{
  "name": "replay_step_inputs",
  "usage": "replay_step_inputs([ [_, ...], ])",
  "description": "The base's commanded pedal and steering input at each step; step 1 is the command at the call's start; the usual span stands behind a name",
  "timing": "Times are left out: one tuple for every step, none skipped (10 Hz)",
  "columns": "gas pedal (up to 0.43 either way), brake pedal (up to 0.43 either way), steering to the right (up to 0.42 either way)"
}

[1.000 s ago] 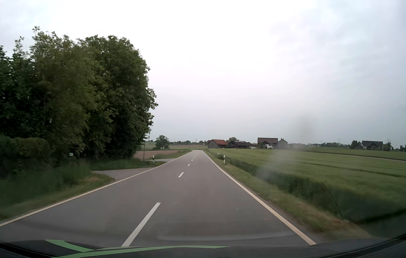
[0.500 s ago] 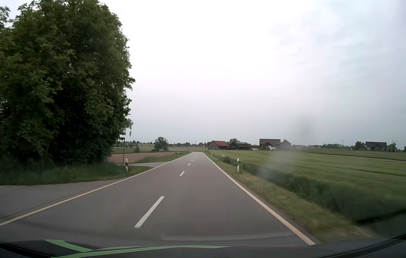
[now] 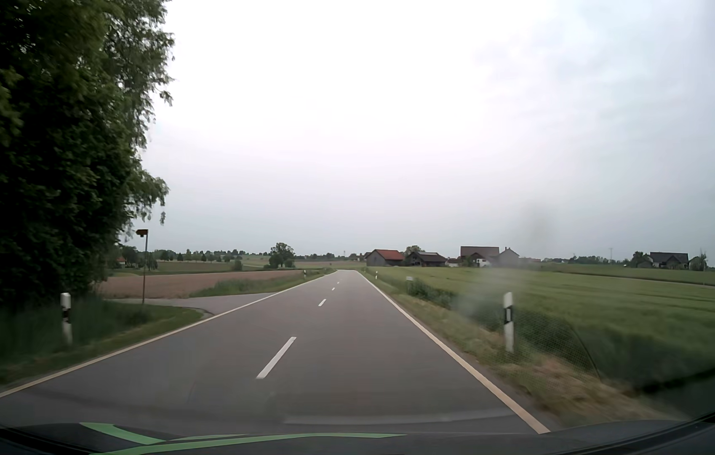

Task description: Follow the waypoints while adhering to traffic rules and regulations

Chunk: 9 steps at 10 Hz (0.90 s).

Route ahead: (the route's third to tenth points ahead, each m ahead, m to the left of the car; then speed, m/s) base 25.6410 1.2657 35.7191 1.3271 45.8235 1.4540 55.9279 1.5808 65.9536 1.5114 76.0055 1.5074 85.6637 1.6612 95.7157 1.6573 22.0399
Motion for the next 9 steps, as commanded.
replay_step_inputs([
  [0.087, 0.000, 0.001],
  [0.087, 0.000, 0.001],
  [0.087, 0.000, 0.001],
  [0.087, 0.000, 0.001],
  [0.087, 0.000, 0.001],
  [0.087, 0.000, 0.001],
  [0.087, 0.000, 0.001],
  [0.087, 0.000, 0.001],
  [0.087, 0.000, 0.001],
])
